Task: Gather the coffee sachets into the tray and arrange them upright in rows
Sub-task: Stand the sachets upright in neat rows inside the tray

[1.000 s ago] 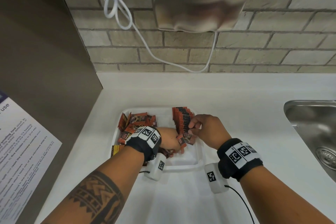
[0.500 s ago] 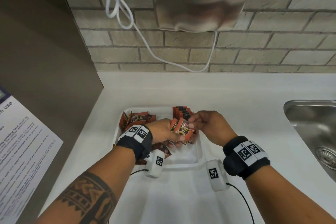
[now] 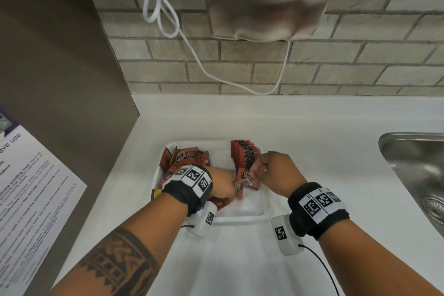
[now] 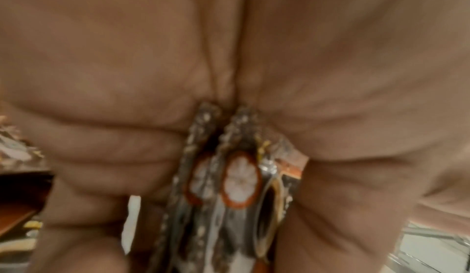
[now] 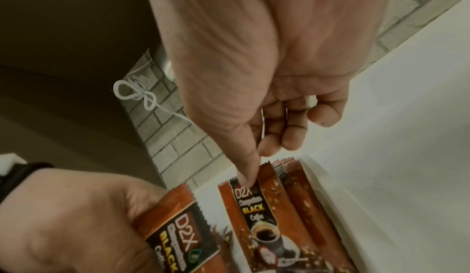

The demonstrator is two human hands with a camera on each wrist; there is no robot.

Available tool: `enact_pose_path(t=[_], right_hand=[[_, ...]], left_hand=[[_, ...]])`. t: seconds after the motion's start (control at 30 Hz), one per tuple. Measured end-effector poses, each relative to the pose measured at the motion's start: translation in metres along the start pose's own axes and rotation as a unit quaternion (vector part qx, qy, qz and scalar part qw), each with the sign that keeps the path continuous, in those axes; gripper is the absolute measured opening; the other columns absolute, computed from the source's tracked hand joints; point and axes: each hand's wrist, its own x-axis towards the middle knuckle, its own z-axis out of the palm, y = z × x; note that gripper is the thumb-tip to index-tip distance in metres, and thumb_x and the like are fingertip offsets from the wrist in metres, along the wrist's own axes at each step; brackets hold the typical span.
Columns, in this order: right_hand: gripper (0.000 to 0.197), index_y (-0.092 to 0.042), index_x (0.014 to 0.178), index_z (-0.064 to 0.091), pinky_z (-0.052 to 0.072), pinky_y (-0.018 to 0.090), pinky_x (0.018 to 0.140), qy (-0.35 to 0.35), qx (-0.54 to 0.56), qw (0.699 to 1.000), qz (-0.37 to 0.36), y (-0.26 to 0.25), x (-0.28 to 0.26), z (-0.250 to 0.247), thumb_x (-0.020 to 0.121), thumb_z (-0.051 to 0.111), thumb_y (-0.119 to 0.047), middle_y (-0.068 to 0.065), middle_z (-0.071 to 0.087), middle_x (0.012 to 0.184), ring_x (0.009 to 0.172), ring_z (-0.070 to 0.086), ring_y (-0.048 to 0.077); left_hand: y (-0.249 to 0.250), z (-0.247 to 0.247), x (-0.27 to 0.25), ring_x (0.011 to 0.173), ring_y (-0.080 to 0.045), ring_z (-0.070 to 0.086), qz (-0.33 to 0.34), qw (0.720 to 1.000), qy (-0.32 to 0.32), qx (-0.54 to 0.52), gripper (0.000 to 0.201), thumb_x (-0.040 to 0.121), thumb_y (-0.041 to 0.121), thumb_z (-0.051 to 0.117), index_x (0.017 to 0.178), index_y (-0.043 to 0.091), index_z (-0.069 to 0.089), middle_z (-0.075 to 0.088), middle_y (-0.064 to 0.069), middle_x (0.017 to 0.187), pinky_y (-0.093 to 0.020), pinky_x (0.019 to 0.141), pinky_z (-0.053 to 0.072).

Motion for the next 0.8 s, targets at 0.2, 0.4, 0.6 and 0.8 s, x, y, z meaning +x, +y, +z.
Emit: enact_pose_path(t=[0.2,0.4,0.6,0.8], right_hand=[[0.013,-0.013,0.085,0.075,0.051,0.024,0.071,-0.014,-0.054,0.998,0.003,0.0,0.005,0.008,0.086,0.062,-0.011,-0.002,0.067,0.088,0.08,0.061,0.013],[0.012,-0.017,0.083,0.073,0.034,0.008,0.058,-0.015,-0.05,0.999,0.0,0.003,0.006,0.009,0.082,0.069,-0.006,-0.016,0.051,0.073,0.066,0.048,-0.001],[0.019,-0.021,0.08,0.069,0.038,0.015,0.059,-0.009,-0.025,1.0,-0.001,0.009,0.008,0.01,0.075,0.075,-0.005,-0.009,0.055,0.075,0.067,0.051,0.007],[0.021,-0.023,0.079,0.067,0.042,0.019,0.061,-0.002,-0.002,1.0,0.0,0.013,0.009,0.008,0.073,0.076,-0.004,-0.004,0.06,0.077,0.068,0.054,0.011]], left_hand=[[0.016,0.006,0.011,0.044,-0.011,0.051,-0.017,0.998,-0.017,0.058,0.011,0.092,0.017,0.06,0.083,0.012,0.065,0.06,0.003,0.057,-0.022,0.047,0.042],[0.022,0.005,0.01,0.054,-0.013,0.053,-0.017,0.999,-0.027,-0.001,0.006,0.095,0.014,0.058,0.095,0.014,0.064,0.063,0.0,0.075,-0.023,0.053,0.045],[0.023,0.003,0.008,0.051,-0.011,0.052,-0.013,1.0,-0.023,-0.007,0.012,0.096,0.014,0.057,0.085,0.016,0.061,0.062,0.001,0.071,-0.02,0.049,0.045],[0.022,0.002,0.007,0.046,-0.009,0.051,-0.016,1.0,-0.018,-0.009,0.015,0.097,0.017,0.058,0.082,0.017,0.06,0.061,0.004,0.066,-0.016,0.043,0.043]])
